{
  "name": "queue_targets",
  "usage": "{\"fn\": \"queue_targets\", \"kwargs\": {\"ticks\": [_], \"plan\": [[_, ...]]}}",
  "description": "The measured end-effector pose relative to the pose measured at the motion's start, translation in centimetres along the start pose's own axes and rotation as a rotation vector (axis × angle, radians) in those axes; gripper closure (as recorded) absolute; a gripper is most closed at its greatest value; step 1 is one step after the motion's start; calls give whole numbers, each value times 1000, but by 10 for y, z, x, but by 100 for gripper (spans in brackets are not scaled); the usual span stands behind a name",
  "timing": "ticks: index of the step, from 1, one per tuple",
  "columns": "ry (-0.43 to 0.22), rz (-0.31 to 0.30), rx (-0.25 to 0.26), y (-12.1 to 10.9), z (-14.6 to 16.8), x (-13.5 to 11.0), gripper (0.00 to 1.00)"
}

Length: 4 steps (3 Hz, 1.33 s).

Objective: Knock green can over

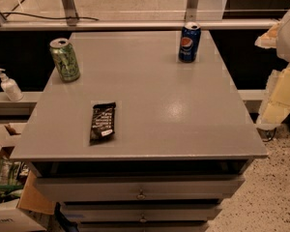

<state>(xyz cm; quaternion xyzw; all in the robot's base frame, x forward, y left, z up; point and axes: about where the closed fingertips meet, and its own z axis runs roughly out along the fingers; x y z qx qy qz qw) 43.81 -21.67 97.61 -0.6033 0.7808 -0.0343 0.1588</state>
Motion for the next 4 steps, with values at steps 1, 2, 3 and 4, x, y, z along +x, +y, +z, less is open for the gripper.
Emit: {"fn": "queue_targets", "kwargs": {"ticks": [1, 2, 3, 4], "plan": [[-1, 0, 2, 0, 0, 0, 0], [-82, -18, -21, 4, 13, -16, 0], [-229, -27, -74, 5, 48, -48, 0], [-350, -24, -119, 1, 80, -85, 0]]}}
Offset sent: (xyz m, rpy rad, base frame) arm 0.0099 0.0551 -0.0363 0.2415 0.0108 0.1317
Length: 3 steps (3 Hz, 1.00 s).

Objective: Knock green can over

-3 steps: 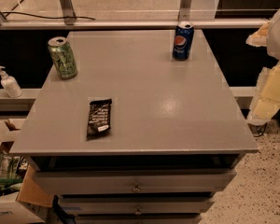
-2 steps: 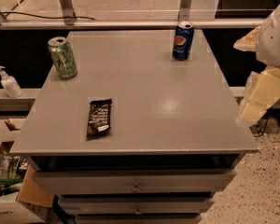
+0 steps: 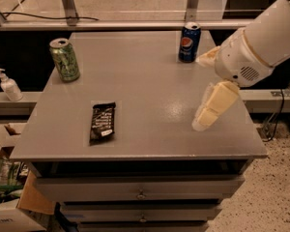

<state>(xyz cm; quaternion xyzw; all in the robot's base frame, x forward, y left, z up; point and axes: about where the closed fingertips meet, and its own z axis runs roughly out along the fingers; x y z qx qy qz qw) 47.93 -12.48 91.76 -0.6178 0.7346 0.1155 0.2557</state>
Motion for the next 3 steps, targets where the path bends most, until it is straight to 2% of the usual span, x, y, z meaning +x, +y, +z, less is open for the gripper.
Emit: {"fn": "queue_targets", "kwargs": {"ticks": [1, 2, 3], "plan": [[-102, 39, -39, -18, 42, -23, 0], [-102, 39, -39, -18, 42, -23, 0], [-125, 38, -50, -18, 56, -23, 0]]}}
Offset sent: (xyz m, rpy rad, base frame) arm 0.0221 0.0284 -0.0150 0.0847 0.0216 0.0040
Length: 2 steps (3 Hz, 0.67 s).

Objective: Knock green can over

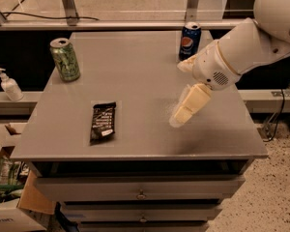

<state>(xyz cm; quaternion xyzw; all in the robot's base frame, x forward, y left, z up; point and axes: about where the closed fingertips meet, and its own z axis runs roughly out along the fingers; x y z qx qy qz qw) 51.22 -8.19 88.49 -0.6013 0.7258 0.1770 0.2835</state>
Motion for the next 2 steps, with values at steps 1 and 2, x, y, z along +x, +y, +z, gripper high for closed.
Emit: {"fn": "queue_targets", "kwargs": {"ticks": [1, 2], "plan": [[-94, 15, 13, -15, 21, -2, 0], [-212, 36, 41, -42, 42, -14, 0]]}}
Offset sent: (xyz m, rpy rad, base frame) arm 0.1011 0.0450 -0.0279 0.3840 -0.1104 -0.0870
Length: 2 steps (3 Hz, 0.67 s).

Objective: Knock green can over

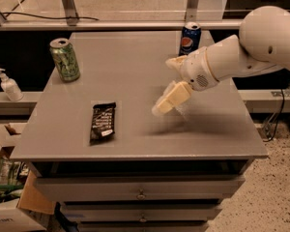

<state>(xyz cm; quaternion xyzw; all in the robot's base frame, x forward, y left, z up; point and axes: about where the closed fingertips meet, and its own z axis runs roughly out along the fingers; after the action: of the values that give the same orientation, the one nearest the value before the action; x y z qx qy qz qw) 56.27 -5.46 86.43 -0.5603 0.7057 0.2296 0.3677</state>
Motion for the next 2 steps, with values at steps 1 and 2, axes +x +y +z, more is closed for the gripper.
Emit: {"fn": "queue_targets", "kwargs": {"ticks": [1, 2], "plan": [[-117, 11, 24, -29, 29, -18, 0], [-217, 32, 22, -49, 61, -38, 0]]}}
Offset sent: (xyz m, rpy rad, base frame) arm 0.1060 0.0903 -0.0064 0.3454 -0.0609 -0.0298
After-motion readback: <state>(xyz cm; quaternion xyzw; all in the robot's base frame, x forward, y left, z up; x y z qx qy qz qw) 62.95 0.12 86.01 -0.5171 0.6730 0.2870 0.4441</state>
